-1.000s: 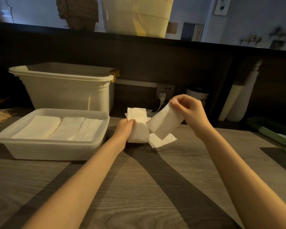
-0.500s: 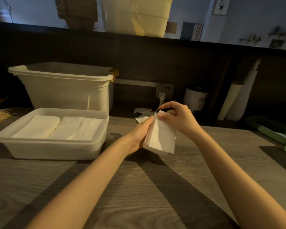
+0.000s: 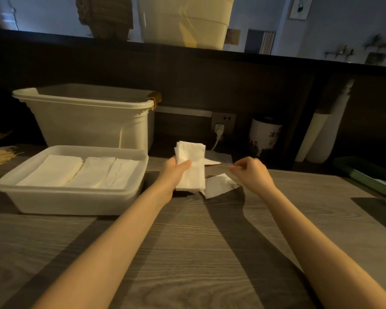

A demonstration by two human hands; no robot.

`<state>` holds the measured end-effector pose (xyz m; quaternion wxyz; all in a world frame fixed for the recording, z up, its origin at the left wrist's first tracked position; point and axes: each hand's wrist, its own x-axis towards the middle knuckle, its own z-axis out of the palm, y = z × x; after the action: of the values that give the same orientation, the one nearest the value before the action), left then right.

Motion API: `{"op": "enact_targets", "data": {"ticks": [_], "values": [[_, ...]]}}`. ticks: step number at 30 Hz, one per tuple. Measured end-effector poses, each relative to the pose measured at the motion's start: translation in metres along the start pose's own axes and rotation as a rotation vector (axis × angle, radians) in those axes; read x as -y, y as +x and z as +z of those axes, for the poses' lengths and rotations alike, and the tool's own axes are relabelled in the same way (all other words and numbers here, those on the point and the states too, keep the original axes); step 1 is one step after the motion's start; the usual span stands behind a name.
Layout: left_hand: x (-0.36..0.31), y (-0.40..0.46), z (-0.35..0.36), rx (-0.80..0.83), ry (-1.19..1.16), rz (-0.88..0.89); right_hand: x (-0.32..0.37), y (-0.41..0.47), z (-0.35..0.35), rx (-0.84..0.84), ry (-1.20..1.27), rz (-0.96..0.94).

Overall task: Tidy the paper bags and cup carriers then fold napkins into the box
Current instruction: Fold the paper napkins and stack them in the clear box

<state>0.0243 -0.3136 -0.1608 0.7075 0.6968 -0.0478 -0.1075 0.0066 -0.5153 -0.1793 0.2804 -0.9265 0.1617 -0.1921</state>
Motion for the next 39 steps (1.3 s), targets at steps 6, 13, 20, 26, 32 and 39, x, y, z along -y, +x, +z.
{"op": "enact_targets", "data": {"ticks": [6, 13, 20, 26, 32, 39], "values": [[0.003, 0.01, -0.009, -0.132, -0.045, -0.036, -0.013, 0.0, 0.016, 0.203, -0.304, 0.062], [0.005, 0.011, -0.008, -0.14, -0.032, -0.045, 0.001, -0.005, 0.017, 0.271, -0.187, 0.053], [0.004, 0.012, -0.007, -0.152, 0.013, -0.031, 0.023, -0.016, -0.006, 0.271, 0.502, 0.023], [0.003, 0.009, -0.002, -0.09, -0.064, -0.16, 0.039, -0.024, -0.029, 0.427, 0.924, -0.079], [0.0, -0.007, 0.012, 0.202, -0.078, -0.145, 0.052, -0.027, -0.014, 0.319, 0.558, -0.142], [0.003, -0.008, 0.018, 0.195, -0.047, -0.099, 0.053, -0.027, -0.009, 0.183, 0.43, -0.195]]}}
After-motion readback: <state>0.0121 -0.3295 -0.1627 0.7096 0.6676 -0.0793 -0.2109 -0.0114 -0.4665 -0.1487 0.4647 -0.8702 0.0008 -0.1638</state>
